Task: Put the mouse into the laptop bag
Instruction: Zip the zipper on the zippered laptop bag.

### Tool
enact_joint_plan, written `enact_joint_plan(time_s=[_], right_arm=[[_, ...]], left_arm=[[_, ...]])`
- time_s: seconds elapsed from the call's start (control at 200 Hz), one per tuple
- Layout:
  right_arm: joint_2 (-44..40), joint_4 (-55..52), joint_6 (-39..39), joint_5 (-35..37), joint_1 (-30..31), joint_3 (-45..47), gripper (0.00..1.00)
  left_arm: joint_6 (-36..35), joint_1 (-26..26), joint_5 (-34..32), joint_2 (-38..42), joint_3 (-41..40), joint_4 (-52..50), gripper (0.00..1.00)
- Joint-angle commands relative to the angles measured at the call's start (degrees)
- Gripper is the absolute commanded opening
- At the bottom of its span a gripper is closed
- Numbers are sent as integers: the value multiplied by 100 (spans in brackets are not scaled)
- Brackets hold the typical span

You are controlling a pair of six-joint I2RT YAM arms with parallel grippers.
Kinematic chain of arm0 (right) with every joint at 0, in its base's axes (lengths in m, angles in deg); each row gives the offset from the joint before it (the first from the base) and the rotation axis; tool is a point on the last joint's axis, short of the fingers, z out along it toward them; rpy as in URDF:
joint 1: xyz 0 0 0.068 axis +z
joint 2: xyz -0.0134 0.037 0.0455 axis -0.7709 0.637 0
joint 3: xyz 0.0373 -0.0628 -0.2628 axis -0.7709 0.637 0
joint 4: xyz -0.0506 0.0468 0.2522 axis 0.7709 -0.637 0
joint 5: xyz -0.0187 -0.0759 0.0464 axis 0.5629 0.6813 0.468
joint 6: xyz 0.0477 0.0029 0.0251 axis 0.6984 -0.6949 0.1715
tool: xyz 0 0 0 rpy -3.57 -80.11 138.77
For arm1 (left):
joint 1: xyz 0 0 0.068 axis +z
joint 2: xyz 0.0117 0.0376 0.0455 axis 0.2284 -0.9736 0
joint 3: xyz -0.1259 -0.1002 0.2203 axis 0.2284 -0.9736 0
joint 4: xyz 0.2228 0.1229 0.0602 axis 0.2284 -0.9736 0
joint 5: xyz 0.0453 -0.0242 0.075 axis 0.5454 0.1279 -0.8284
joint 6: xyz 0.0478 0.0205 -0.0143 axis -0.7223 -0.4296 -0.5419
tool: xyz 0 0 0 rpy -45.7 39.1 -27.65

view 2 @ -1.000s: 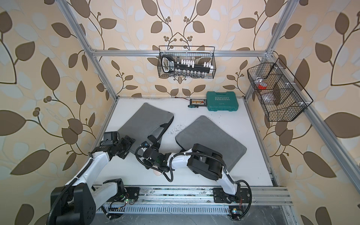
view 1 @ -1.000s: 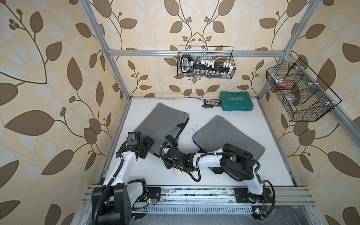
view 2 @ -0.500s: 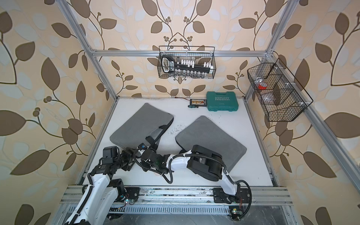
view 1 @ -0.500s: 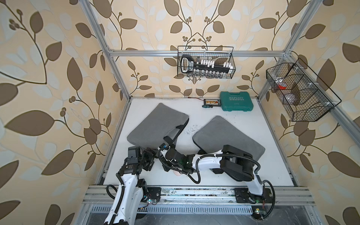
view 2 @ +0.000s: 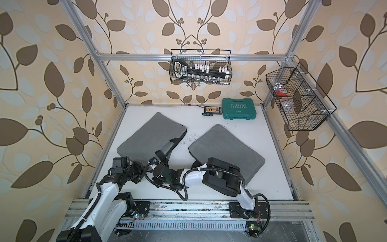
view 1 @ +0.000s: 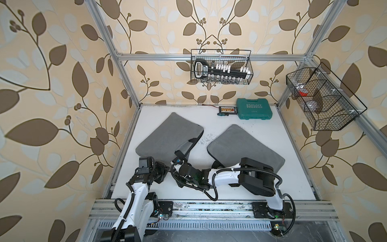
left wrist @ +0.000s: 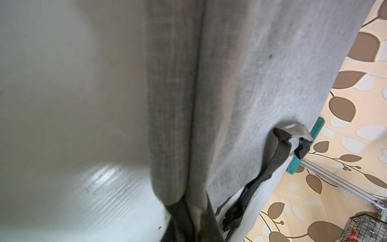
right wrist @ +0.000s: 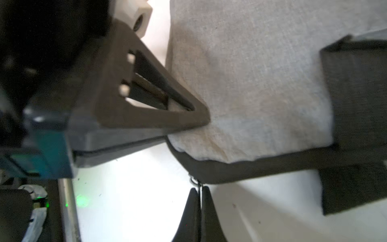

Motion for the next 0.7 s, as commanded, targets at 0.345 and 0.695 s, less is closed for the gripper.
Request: enact_joint_plan(time_s=[0.345,0.695], right_arm=[[-603,-841,156,450,-1518,800,0],[-805,-1062,320,320,-2590,1043,0]], left_arm=[[-488,19,-359,299,611,-701,0],[-1225,895,-771,224,1079,-1366,0]])
